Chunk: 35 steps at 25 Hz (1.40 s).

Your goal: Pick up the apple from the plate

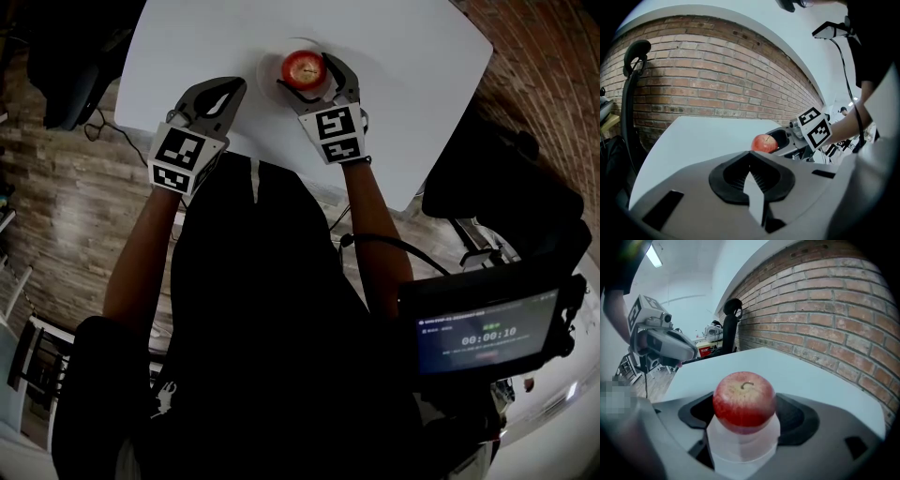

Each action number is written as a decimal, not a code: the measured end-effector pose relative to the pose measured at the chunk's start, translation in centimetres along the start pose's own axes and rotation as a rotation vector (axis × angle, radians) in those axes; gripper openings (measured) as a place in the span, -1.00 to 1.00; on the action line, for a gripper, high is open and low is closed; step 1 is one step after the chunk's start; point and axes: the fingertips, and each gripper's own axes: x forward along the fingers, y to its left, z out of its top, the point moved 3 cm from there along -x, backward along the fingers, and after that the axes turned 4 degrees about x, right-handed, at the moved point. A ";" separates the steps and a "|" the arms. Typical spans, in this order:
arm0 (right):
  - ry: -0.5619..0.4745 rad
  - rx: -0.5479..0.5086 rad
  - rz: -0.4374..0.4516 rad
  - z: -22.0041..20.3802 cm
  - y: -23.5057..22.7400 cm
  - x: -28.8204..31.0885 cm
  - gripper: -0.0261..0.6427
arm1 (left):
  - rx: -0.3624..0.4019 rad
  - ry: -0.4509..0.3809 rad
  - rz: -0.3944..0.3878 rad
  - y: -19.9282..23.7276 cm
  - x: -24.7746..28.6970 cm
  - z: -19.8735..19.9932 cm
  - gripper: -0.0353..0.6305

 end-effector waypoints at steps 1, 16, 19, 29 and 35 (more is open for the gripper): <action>-0.011 0.012 -0.005 0.3 -0.1 -0.3 0.27 | 0.004 -0.003 -0.002 -0.1 -0.1 0.2 -0.88; -0.128 0.094 -0.090 2.6 -0.8 -4.4 0.27 | 0.078 -0.020 -0.040 -1.6 -0.8 2.2 -0.88; -0.168 0.098 -0.102 3.9 -0.9 -5.4 0.27 | 0.098 -0.034 -0.043 -1.7 -0.8 3.1 -0.88; -0.288 0.149 -0.157 7.3 -1.3 -9.7 0.27 | 0.126 -0.081 -0.058 -2.3 -1.4 5.5 -0.88; -0.362 0.152 -0.198 9.3 -1.3 -12.9 0.27 | 0.147 -0.123 -0.064 -3.0 -1.9 7.5 -0.88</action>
